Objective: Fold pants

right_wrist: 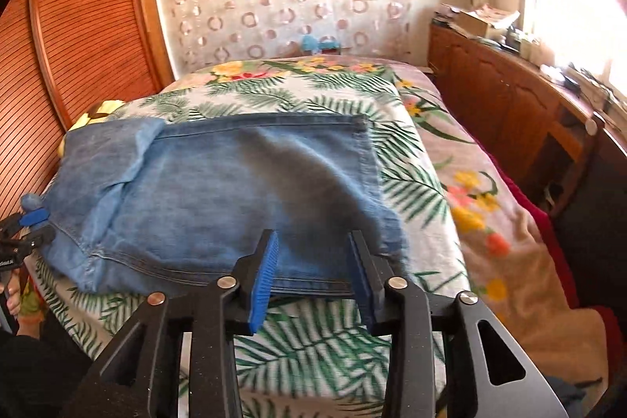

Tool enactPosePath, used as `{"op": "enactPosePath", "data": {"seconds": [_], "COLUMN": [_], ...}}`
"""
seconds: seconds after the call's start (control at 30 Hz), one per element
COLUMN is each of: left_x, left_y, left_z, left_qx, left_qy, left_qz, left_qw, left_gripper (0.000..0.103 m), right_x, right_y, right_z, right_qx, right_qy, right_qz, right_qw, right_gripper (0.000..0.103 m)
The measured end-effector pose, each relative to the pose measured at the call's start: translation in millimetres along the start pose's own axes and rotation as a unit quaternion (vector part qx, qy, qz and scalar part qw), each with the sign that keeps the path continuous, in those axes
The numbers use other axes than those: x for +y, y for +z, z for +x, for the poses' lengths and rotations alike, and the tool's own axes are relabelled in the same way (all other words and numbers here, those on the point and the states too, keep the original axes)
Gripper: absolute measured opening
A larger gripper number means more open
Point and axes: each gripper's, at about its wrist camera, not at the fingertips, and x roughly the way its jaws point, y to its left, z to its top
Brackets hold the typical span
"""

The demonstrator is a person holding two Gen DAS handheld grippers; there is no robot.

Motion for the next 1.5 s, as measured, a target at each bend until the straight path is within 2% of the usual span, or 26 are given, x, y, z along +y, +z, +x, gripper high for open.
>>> {"op": "enactPosePath", "data": {"seconds": [0.2, 0.57, 1.07, 1.2, 1.33, 1.5], "left_x": [0, -2, -4, -5, -3, 3], "left_y": [-3, -3, -4, -5, -2, 2], "left_z": [1, 4, 6, 6, 4, -4], "left_qx": [0.0, 0.0, 0.0, 0.001, 0.0, -0.005], "left_qy": [0.005, 0.008, 0.01, 0.009, 0.004, -0.002], "left_qz": [0.003, 0.007, 0.008, 0.006, 0.002, -0.007], "left_qw": [1.0, 0.9999, 0.9999, 0.9999, 1.0, 1.0], "left_gripper": [0.087, 0.087, 0.087, 0.087, 0.087, 0.087], "right_x": [-11, -24, -29, -28, -24, -3], "right_y": [-5, -6, -8, -9, -3, 18], "right_z": [12, 32, 42, 42, 37, 17], "right_qx": [0.016, 0.037, 0.041, 0.044, 0.033, 0.001], "right_qy": [-0.018, -0.042, -0.034, -0.013, 0.02, 0.043], "right_qz": [0.014, 0.017, 0.032, 0.032, 0.035, -0.001], "right_qw": [1.0, 0.998, 0.998, 0.998, 0.999, 0.999], "right_gripper": [0.046, 0.047, 0.048, 0.019, 0.016, 0.015]}}
